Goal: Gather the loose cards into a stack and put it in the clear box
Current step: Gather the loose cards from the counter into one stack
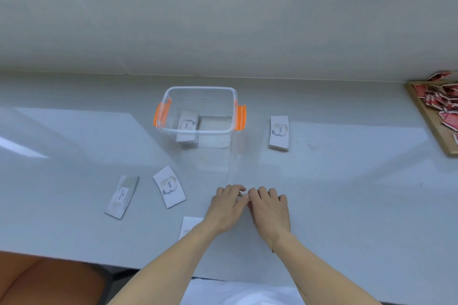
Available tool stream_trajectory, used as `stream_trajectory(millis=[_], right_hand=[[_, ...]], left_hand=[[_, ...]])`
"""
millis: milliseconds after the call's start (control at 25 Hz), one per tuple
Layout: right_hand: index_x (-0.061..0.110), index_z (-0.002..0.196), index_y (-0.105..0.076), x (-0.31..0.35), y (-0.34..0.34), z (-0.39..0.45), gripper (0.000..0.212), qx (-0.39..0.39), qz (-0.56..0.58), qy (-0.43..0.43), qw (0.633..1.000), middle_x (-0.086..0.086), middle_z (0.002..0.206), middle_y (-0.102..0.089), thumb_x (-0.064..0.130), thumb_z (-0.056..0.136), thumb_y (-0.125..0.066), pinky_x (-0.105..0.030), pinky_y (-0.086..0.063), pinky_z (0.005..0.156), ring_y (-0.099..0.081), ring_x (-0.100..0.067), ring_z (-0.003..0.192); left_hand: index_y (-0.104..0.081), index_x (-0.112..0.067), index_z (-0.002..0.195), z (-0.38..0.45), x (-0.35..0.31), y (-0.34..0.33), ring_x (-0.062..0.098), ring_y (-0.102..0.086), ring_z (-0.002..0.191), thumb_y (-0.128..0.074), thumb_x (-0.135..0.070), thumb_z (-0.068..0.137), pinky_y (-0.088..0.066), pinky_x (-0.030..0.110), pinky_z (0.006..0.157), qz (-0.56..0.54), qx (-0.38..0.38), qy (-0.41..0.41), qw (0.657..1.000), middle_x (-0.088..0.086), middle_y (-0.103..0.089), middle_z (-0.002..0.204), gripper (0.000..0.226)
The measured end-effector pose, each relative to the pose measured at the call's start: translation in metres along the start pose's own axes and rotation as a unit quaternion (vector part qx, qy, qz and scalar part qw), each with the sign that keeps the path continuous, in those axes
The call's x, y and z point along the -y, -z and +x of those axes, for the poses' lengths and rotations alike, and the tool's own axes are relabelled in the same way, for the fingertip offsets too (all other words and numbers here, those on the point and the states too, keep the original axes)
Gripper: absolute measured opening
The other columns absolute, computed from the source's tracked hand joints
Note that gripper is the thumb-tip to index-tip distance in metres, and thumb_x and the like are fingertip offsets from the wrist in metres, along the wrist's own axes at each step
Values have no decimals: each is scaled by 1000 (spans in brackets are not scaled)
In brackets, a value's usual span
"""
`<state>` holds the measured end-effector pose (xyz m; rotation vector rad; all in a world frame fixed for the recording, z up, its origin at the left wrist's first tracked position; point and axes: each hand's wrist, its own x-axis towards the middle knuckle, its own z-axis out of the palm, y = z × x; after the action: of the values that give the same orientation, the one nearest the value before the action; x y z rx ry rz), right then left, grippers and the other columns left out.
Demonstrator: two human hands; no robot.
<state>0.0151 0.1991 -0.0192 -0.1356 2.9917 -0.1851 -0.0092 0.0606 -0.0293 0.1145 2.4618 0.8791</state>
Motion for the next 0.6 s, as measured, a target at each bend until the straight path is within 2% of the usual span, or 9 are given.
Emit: stream_trajectory(millis=[120,200,320,440,520,600], right_hand=[[18,81,-61,-1,2,1,15,-24,-16,3,1000,1,70,-60,26,80,-73,-36,-36,53,-55,-27,62],[18,78,-62,-3,2,3,19,-35,-13,8,999,1,67,-60,26,75,-78,-36,-36,51,-55,-27,60],[18,79,-62,-4,-1,4,21,-45,-14,11,999,1,67,-61,26,73,-80,-35,-37,51,-55,-27,59],[17,80,-61,-4,-3,4,19,-50,-6,12,999,1,68,-60,25,75,-78,-34,-35,53,-54,-27,60],[17,82,-61,-4,-3,4,18,-44,-2,13,999,1,70,-61,24,77,-77,-33,-34,55,-54,-28,61],[17,84,-61,-3,-4,4,15,-41,0,11,999,1,72,-61,24,79,-74,-34,-35,56,-54,-28,64]], left_hand=[[-22,-36,148,-11,14,24,19,-39,124,-45,-43,95,-31,38,104,60,6,-43,997,-4,-45,133,58],[-17,-40,148,-25,32,45,18,-35,131,-48,-44,87,-29,36,106,182,34,-106,977,-6,-38,141,69],[-14,-46,146,-49,67,75,18,-22,142,-45,-44,82,-20,39,115,369,125,-227,892,-7,-24,156,71],[-11,-45,145,-61,91,88,22,-11,148,-54,-39,84,-16,48,118,461,226,-301,804,-7,-8,162,76],[-15,-42,144,-61,96,87,24,-10,148,-63,-33,84,-17,50,117,483,258,-315,776,-6,-6,162,78],[-23,-36,141,-59,99,84,26,-16,146,-67,-31,85,-24,50,114,490,249,-336,765,-1,-16,159,72]])
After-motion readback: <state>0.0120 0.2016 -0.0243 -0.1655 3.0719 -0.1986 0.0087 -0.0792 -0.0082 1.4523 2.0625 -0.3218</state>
